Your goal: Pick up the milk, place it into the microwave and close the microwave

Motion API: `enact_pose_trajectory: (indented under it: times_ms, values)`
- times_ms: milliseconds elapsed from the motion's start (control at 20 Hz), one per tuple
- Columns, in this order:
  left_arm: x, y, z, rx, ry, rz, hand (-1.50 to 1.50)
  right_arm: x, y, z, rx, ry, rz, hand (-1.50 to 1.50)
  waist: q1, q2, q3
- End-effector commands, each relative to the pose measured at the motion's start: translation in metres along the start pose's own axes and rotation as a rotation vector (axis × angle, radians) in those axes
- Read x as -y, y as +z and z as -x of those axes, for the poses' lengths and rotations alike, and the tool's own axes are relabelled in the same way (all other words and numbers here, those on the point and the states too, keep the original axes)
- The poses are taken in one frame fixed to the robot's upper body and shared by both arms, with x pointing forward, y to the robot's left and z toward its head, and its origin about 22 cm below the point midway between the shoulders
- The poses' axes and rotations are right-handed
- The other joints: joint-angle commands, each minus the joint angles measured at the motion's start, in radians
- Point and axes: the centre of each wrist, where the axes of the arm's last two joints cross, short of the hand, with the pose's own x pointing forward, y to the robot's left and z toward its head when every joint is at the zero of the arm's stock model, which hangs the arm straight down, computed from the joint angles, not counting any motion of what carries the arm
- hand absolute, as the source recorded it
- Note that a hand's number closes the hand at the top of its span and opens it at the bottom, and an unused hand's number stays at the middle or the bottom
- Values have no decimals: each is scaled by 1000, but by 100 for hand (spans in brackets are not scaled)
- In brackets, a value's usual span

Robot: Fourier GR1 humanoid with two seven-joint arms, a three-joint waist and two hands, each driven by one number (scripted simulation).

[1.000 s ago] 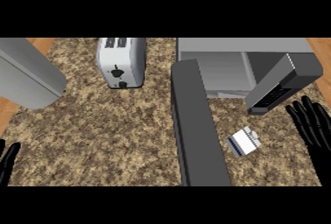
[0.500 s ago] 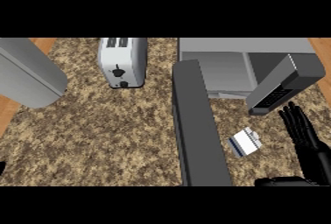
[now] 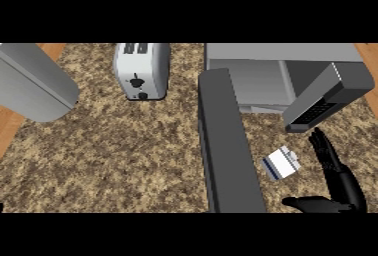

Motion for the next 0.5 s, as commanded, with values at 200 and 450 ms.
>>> enact_pose_trajectory:
  times_ms: [200, 450]
  values:
    - [-2, 15, -22, 102, 63, 28, -150, -17, 1, 52, -31, 71, -28, -150, 6, 0, 0]
    - [6, 10, -26, 107, 75, 28, -150, -3, 0, 74, -27, 100, -47, -150, 1, 3, 1]
